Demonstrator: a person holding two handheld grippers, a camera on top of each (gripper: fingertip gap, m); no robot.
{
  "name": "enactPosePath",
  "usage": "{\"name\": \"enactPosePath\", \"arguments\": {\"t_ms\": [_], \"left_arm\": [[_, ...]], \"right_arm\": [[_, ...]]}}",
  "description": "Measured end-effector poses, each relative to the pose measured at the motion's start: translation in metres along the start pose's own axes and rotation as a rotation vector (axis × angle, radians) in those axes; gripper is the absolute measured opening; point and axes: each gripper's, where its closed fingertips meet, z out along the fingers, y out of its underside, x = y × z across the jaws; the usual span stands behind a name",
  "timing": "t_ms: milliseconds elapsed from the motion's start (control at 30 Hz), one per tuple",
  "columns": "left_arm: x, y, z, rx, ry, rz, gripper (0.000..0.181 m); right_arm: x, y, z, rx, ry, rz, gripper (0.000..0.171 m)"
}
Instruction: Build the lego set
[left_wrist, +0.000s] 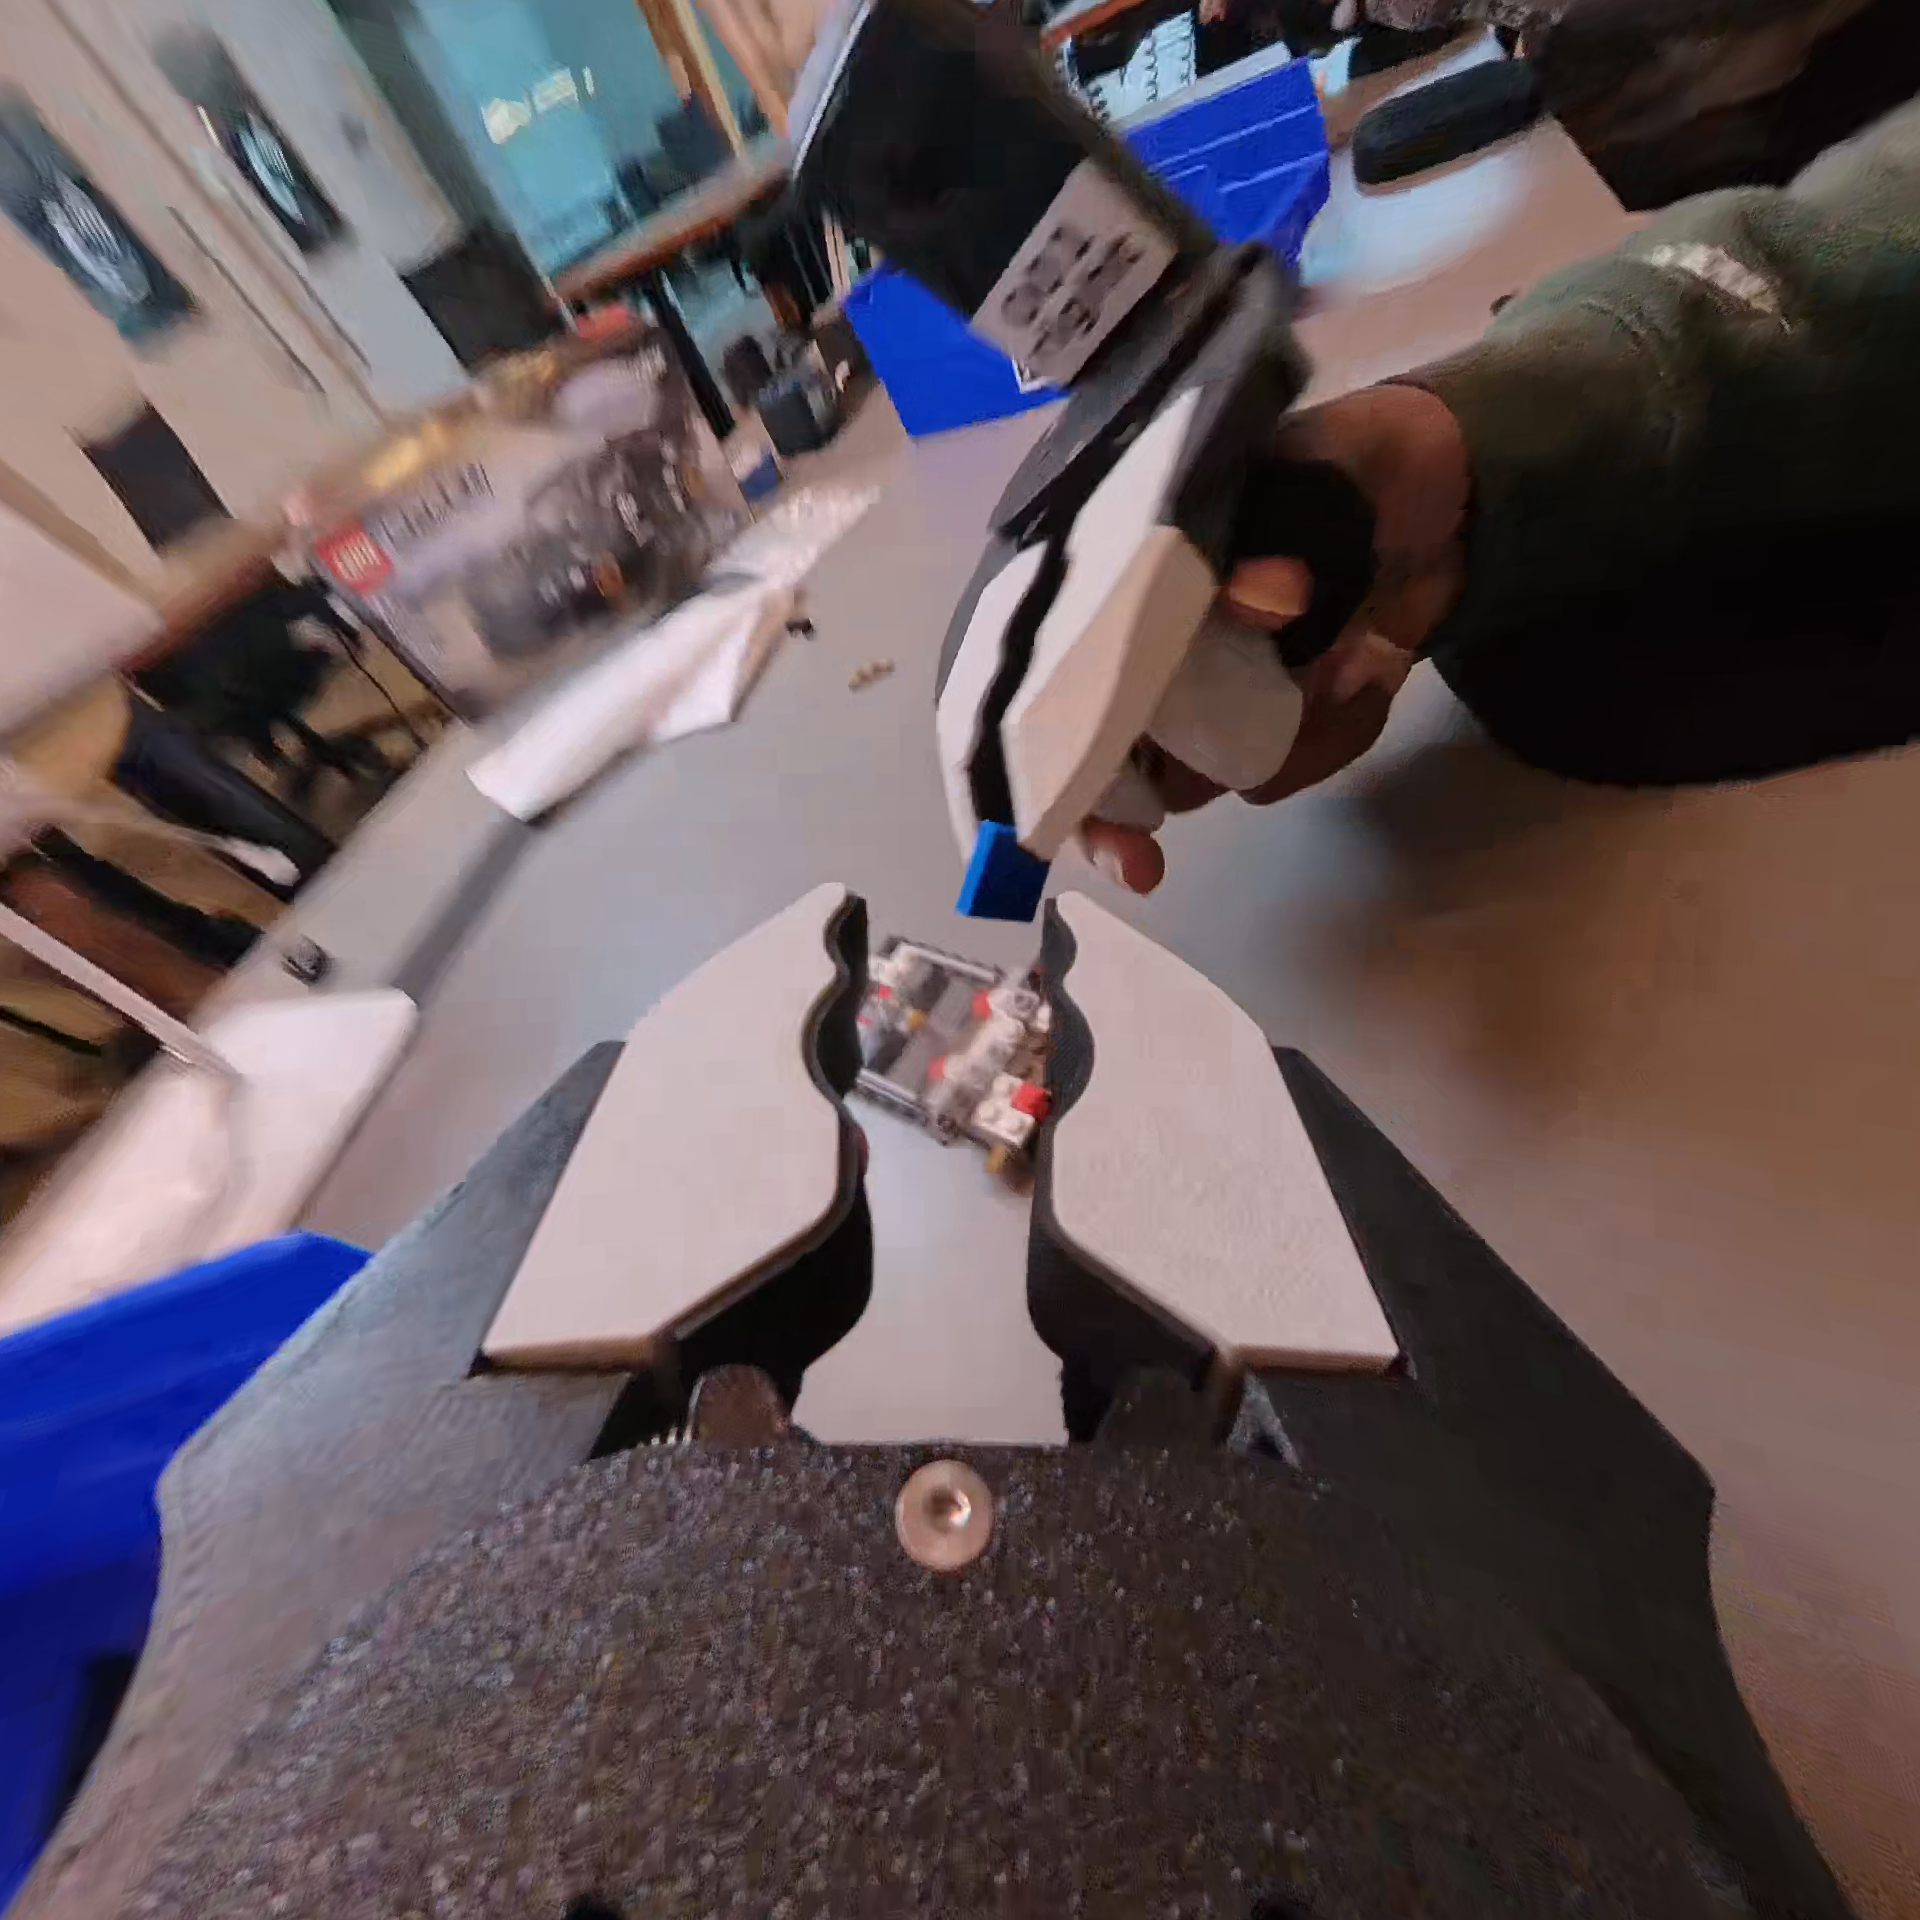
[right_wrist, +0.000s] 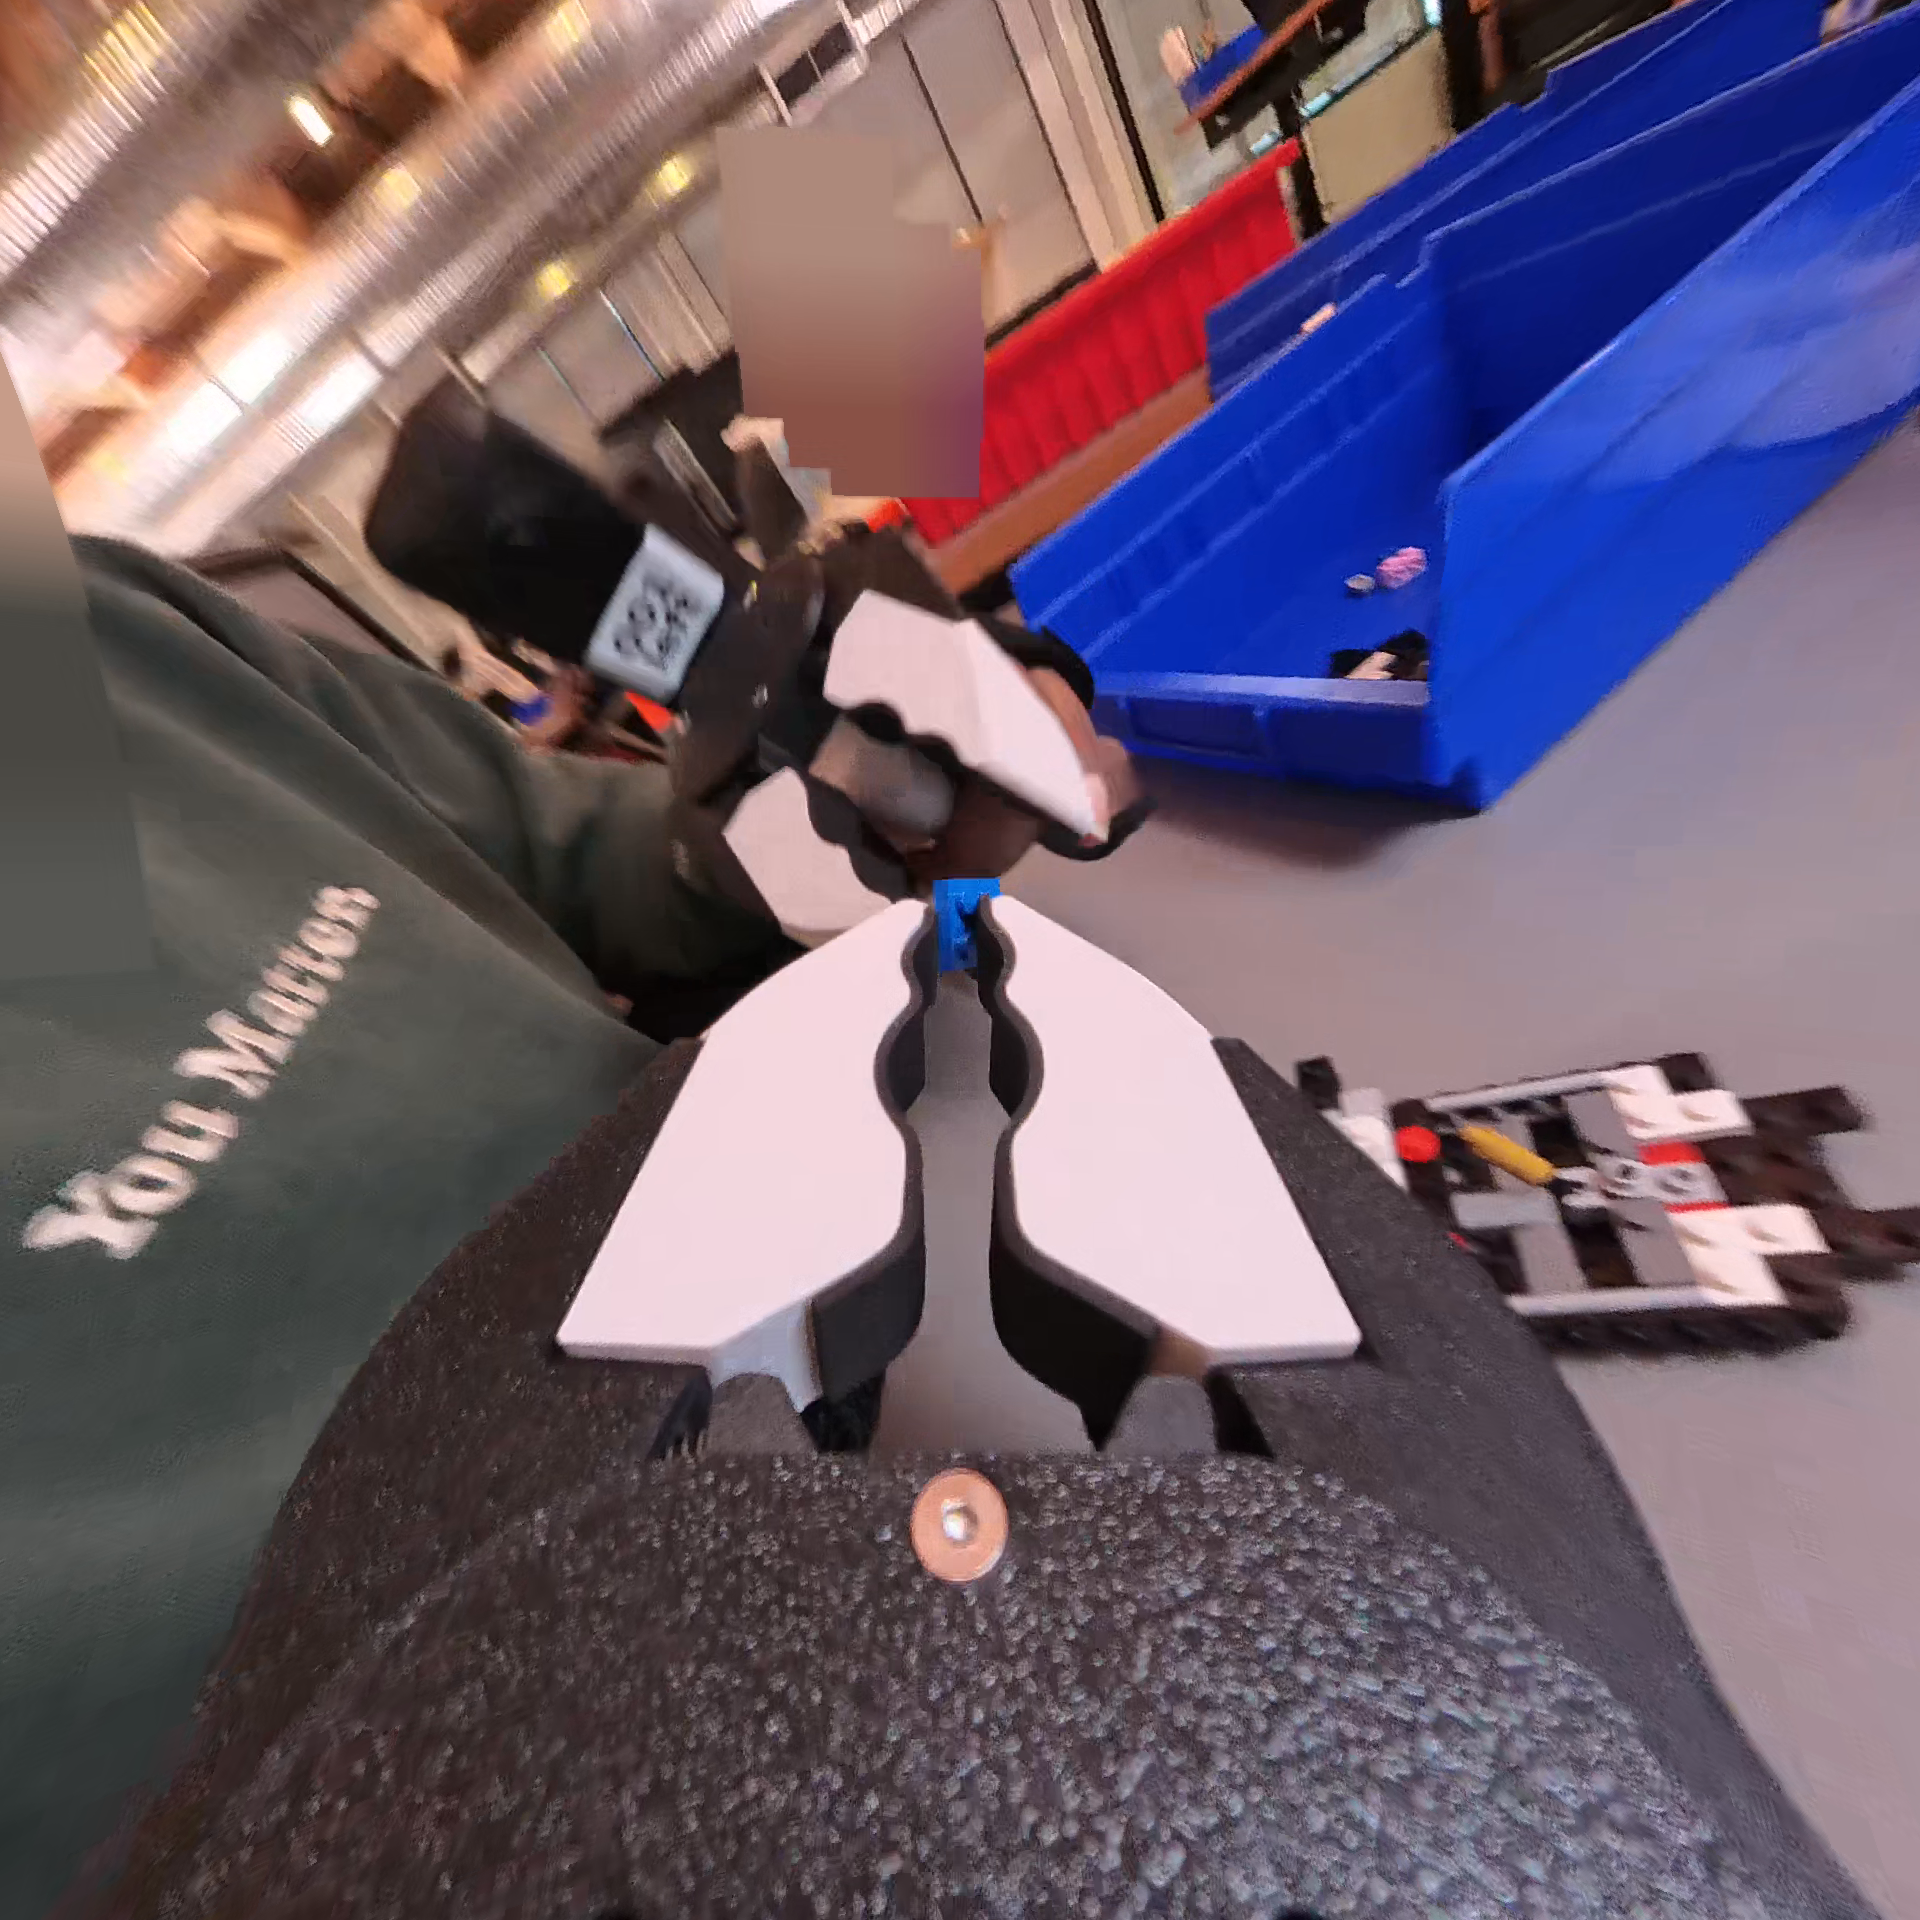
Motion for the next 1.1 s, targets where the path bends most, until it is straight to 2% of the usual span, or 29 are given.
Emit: {"name": "enactPosePath", "arguments": {"t_ms": [67,167,367,600,667,767,933,1033,1100], "left_arm": [[0.003,-0.002,0.0,-0.002,-0.032,0.107,0.022],[0.005,-0.008,-0.002,0.023,-0.041,0.117,0.015],[0.001,-0.015,-0.005,0.057,-0.074,0.123,0.005],[-0.006,-0.013,-0.006,0.063,-0.043,-0.019,0.002],[-0.019,-0.013,-0.01,0.064,-0.09,-0.044,0.0],[-0.067,-0.002,-0.028,-0.009,-0.292,-0.047,0.0],[-0.158,0.045,-0.084,-0.257,-0.667,-0.145,0.0],[-0.172,0.074,-0.096,-0.379,-0.686,-0.261,0.0],[-0.168,0.077,-0.093,-0.363,-0.647,-0.286,0.003]], "right_arm": [[-0.007,-0.005,0.001,0.044,-0.081,0.088,0.007],[-0.008,-0.008,0.0,0.069,-0.131,0.154,0.006],[0.006,-0.011,-0.005,0.1,-0.053,0.169,0.002],[0.011,-0.014,-0.006,0.108,0.035,0.058,0.001],[0.011,-0.02,-0.01,0.134,0.049,0.034,0.005],[0.019,-0.023,-0.018,0.143,0.114,-0.005,0.006],[0.026,-0.022,-0.022,0.137,0.157,-0.013,0.006],[0.029,-0.021,-0.022,0.132,0.166,-0.003,0.006],[0.029,-0.021,-0.023,0.136,0.167,0.0,0.006]]}}
